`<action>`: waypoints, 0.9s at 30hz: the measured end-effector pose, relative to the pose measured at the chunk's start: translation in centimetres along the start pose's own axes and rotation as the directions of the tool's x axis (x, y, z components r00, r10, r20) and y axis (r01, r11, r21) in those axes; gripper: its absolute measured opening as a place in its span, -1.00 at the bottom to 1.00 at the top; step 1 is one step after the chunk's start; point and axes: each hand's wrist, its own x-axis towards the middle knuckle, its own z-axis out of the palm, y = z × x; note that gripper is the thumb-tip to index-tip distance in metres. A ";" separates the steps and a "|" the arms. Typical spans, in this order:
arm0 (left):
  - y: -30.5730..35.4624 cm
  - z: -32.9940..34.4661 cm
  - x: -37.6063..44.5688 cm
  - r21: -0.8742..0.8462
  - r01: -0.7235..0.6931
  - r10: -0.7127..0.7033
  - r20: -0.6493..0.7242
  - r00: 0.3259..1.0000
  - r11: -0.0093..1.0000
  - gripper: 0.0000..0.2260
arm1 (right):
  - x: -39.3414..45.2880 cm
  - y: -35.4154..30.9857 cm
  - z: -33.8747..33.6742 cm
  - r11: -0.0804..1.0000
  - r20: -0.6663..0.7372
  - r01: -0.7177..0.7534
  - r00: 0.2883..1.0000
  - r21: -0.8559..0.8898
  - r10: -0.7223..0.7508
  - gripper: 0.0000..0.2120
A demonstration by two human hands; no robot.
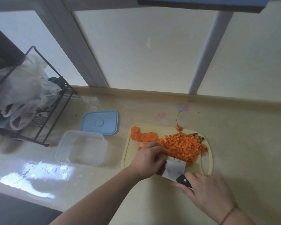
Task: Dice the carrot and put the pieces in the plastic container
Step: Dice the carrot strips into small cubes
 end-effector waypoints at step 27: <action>-4.2 -6.4 -1.2 -0.212 0.421 -0.469 -0.314 0.826 0.882 -0.83 | -0.4 4.8 1.4 0.826 0.386 -0.120 0.914 0.551 -0.124 -0.17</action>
